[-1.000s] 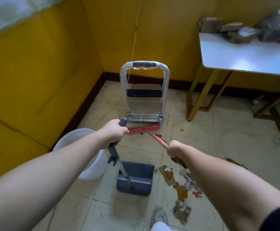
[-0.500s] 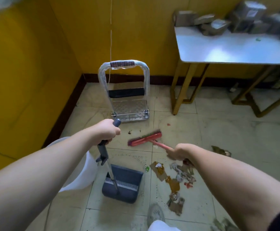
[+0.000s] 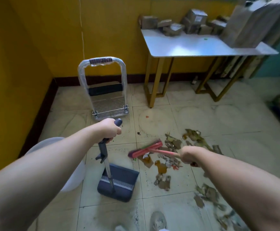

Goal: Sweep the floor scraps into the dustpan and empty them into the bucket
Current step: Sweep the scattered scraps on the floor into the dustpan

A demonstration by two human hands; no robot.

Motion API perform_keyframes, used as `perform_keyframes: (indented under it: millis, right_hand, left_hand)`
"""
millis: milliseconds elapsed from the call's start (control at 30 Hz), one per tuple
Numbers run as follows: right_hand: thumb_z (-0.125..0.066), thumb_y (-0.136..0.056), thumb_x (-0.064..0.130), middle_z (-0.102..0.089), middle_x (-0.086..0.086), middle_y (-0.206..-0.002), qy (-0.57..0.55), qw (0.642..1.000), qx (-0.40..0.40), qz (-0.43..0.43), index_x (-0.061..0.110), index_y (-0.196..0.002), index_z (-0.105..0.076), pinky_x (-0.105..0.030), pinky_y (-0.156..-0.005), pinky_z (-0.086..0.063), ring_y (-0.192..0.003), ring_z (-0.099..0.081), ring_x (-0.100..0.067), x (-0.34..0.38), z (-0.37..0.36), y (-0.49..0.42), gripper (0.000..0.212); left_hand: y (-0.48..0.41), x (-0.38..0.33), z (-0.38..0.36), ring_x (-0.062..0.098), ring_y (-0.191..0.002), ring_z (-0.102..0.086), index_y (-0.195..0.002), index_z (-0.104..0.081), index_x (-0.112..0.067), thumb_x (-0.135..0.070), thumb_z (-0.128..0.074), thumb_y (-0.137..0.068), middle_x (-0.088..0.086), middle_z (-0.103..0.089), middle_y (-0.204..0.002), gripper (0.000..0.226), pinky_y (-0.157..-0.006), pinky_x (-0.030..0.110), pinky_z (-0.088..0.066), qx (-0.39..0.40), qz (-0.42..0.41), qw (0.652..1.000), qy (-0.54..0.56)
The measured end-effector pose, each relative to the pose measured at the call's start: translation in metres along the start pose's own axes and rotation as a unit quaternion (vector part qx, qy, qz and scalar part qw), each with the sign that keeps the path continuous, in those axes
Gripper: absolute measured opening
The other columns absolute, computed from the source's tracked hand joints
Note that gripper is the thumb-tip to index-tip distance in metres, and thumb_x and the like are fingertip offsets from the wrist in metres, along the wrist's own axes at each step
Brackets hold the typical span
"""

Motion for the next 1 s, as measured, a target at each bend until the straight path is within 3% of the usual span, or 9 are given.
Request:
perform_keyframes:
  millis: [100,167,267,500,667,733,833,900,1000]
  right_hand:
    - [-0.038,-0.1,0.004,-0.043,-0.001,-0.078,-0.001,1.0,0.0,-0.016,0.028,-0.119,-0.039,-0.022,-0.056,-0.041,-0.056,-0.041,-0.009,-0.009,-0.012,0.006,0.031]
    - [-0.04,-0.1,0.009,-0.049,-0.004,-0.079,0.012,1.0,-0.014,-0.017,0.013,-0.136,-0.044,-0.021,-0.05,-0.037,-0.055,-0.043,-0.009,-0.015,-0.021,-0.006,0.037]
    - [-0.044,-0.097,0.008,-0.061,-0.008,-0.099,0.004,1.0,-0.023,0.003,0.007,-0.136,-0.045,-0.021,-0.05,-0.04,-0.059,-0.05,-0.011,-0.013,-0.036,-0.022,0.04]
    - [-0.044,-0.094,0.004,-0.05,-0.004,-0.085,0.065,0.995,-0.005,0.077,0.004,-0.133,-0.048,-0.019,-0.049,-0.04,-0.062,-0.049,-0.012,-0.046,-0.09,-0.028,0.04]
    - [-0.045,-0.092,0.006,-0.056,-0.004,-0.099,0.085,0.994,-0.033,0.068,0.009,-0.129,-0.053,-0.025,-0.076,-0.053,-0.087,-0.059,-0.018,-0.125,-0.102,-0.022,0.038]
    - [-0.043,-0.089,0.003,-0.057,-0.005,-0.109,0.099,0.993,-0.026,0.065,0.015,-0.134,-0.051,-0.027,-0.079,-0.054,-0.094,-0.061,-0.019,-0.15,-0.103,-0.015,0.047]
    - [-0.039,-0.094,-0.001,-0.049,-0.012,-0.133,0.107,0.992,-0.006,0.063,0.038,-0.126,-0.036,-0.023,-0.064,-0.045,-0.07,-0.051,-0.008,-0.183,-0.103,0.013,0.051]
    - [-0.041,-0.097,0.0,-0.047,-0.015,-0.137,0.104,0.993,-0.024,0.051,0.028,-0.145,-0.031,-0.022,-0.055,-0.039,-0.058,-0.037,-0.005,-0.208,-0.106,0.028,0.057]
    - [-0.043,-0.096,0.005,-0.054,-0.011,-0.125,0.105,0.994,-0.035,0.0,0.019,-0.146,-0.037,-0.021,-0.051,-0.038,-0.057,-0.039,-0.007,-0.244,-0.12,0.038,0.052]
  left_hand:
    - [0.017,-0.002,-0.012,0.018,-0.047,-0.043,-0.081,-0.044,-0.009,-0.006,-0.053,-0.084,0.01,-0.049,-0.066,0.01,-0.043,0.026,-0.037,-0.002,-0.001,1.0,-0.001]
    - [0.028,-0.003,-0.022,0.018,-0.046,-0.041,-0.08,-0.043,-0.009,-0.005,-0.053,-0.084,0.009,-0.047,-0.064,0.012,-0.043,0.025,-0.036,-0.006,0.0,1.0,0.006]
    - [0.046,-0.002,-0.042,0.018,-0.045,-0.04,-0.078,-0.041,-0.009,-0.005,-0.051,-0.083,0.01,-0.045,-0.063,0.012,-0.045,0.026,-0.034,-0.018,0.011,1.0,0.018]
    - [0.094,-0.002,-0.107,0.019,-0.05,-0.039,-0.08,-0.04,-0.01,-0.007,-0.049,-0.085,0.01,-0.044,-0.066,0.011,-0.046,0.027,-0.035,-0.06,0.068,0.994,0.059]
    - [0.12,-0.016,-0.148,0.018,-0.049,-0.037,-0.081,-0.04,-0.01,-0.007,-0.05,-0.087,0.008,-0.041,-0.065,0.012,-0.046,0.026,-0.034,-0.08,0.086,0.991,0.071]
    - [0.129,-0.022,-0.162,0.018,-0.049,-0.038,-0.081,-0.04,-0.01,-0.007,-0.05,-0.086,0.008,-0.042,-0.064,0.012,-0.046,0.027,-0.033,-0.082,0.086,0.99,0.07]
    - [0.14,-0.034,-0.179,0.019,-0.05,-0.041,-0.08,-0.042,-0.011,-0.009,-0.05,-0.088,0.008,-0.044,-0.065,0.012,-0.047,0.027,-0.035,-0.078,0.078,0.992,0.054]
    - [0.148,-0.041,-0.189,0.019,-0.052,-0.042,-0.081,-0.043,-0.011,-0.01,-0.051,-0.089,0.009,-0.046,-0.066,0.011,-0.048,0.028,-0.037,-0.075,0.071,0.994,0.041]
    - [0.161,-0.047,-0.204,0.019,-0.053,-0.044,-0.085,-0.045,-0.01,-0.012,-0.052,-0.09,0.009,-0.047,-0.068,0.009,-0.048,0.029,-0.038,-0.062,0.057,0.996,0.026]
Point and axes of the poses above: each hand's wrist, its own y-axis away from the middle knuckle, its own z-axis out of the back of the hand, x = y × z, the point moved 5 cm from there along -y, towards the middle knuckle
